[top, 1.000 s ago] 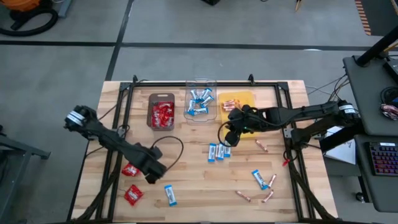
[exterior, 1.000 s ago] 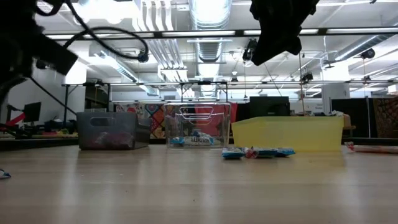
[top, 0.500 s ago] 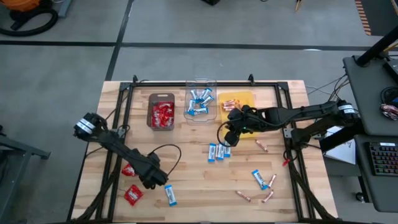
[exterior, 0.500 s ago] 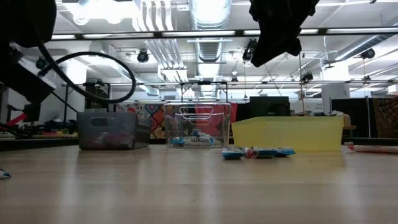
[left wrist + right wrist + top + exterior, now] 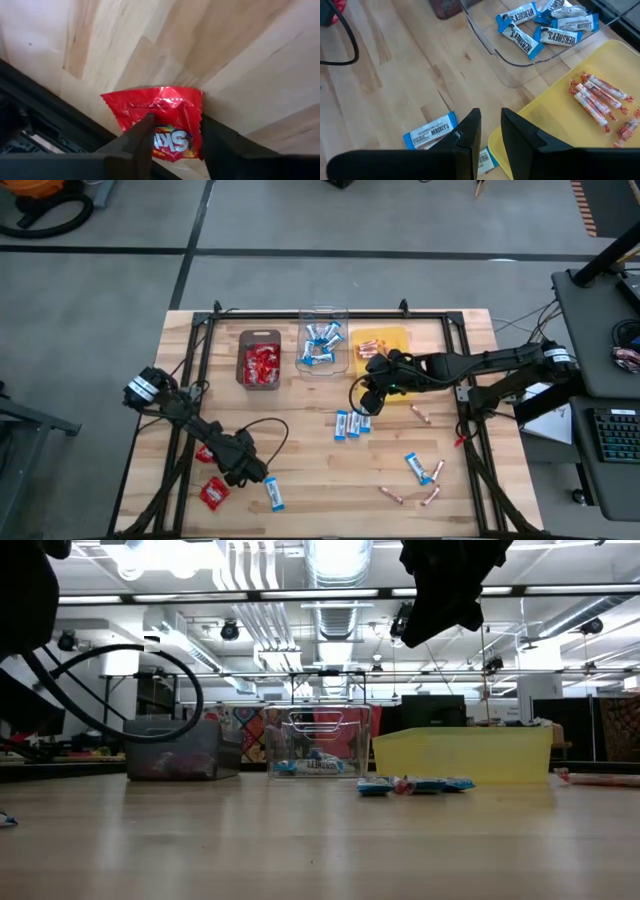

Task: Sort candy
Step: Put the red candy into the black bin

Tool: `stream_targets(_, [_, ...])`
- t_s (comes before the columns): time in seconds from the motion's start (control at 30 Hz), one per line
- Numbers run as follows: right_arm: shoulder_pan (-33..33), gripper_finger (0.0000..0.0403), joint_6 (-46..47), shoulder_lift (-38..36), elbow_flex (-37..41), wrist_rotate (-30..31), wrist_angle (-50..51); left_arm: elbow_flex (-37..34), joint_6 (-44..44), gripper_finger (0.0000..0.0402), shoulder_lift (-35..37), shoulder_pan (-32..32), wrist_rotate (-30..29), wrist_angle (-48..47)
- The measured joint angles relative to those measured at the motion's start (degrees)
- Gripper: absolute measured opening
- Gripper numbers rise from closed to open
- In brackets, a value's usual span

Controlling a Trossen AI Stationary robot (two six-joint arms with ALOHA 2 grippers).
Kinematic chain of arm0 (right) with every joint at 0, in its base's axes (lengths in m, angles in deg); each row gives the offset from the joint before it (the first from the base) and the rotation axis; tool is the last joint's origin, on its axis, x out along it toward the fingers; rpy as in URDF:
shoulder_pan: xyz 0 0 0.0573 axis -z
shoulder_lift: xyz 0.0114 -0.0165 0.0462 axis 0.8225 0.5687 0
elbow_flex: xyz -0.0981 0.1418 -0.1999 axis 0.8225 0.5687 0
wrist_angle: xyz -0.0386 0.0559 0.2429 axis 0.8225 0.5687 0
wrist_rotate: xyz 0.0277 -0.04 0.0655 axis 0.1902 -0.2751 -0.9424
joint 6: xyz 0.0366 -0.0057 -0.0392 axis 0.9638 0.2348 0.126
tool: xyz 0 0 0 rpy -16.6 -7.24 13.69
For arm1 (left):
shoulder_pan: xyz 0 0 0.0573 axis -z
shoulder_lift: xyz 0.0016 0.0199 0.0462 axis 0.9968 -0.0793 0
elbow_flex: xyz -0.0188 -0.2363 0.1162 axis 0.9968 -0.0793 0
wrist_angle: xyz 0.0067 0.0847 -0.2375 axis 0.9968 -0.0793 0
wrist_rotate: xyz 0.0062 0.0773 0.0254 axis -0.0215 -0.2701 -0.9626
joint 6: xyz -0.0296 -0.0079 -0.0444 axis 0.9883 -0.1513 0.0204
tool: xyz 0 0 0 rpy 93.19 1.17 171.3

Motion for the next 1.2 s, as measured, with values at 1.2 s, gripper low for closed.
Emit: stream_targets(1.2, [-14.51,0.007,0.55,-0.13,-1.16,-0.01,-1.46,10.94,-49.91,0.0,28.61,-17.24,-45.55,-7.14])
